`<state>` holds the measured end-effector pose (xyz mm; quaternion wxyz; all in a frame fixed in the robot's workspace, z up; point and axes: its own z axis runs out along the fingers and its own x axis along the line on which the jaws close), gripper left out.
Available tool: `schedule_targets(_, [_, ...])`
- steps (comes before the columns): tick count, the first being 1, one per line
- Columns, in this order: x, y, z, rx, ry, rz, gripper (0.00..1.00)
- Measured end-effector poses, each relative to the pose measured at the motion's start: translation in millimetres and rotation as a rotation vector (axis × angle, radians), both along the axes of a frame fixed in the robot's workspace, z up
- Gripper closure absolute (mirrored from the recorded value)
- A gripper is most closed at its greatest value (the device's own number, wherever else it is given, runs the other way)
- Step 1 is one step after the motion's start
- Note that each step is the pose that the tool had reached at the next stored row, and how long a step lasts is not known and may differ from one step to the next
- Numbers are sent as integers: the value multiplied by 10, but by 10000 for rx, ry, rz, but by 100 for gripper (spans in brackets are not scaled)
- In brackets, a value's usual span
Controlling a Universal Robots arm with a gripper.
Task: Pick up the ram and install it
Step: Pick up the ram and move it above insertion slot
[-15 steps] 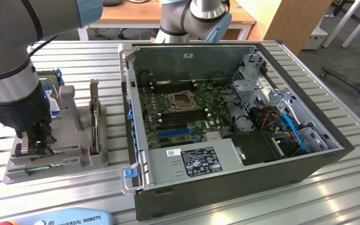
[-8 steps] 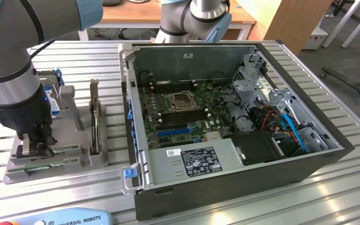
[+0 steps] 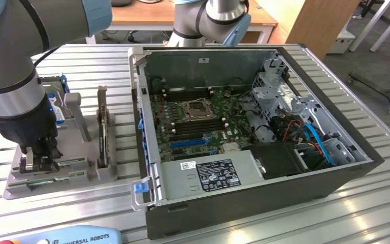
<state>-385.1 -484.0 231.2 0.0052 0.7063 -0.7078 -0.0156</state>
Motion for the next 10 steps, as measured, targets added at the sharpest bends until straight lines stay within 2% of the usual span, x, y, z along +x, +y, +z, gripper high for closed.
schedule_targets(5, [0,-19,-5,1,-2,0,63])
schedule_targets(10, [0,-91,-5,2,-1,3,63])
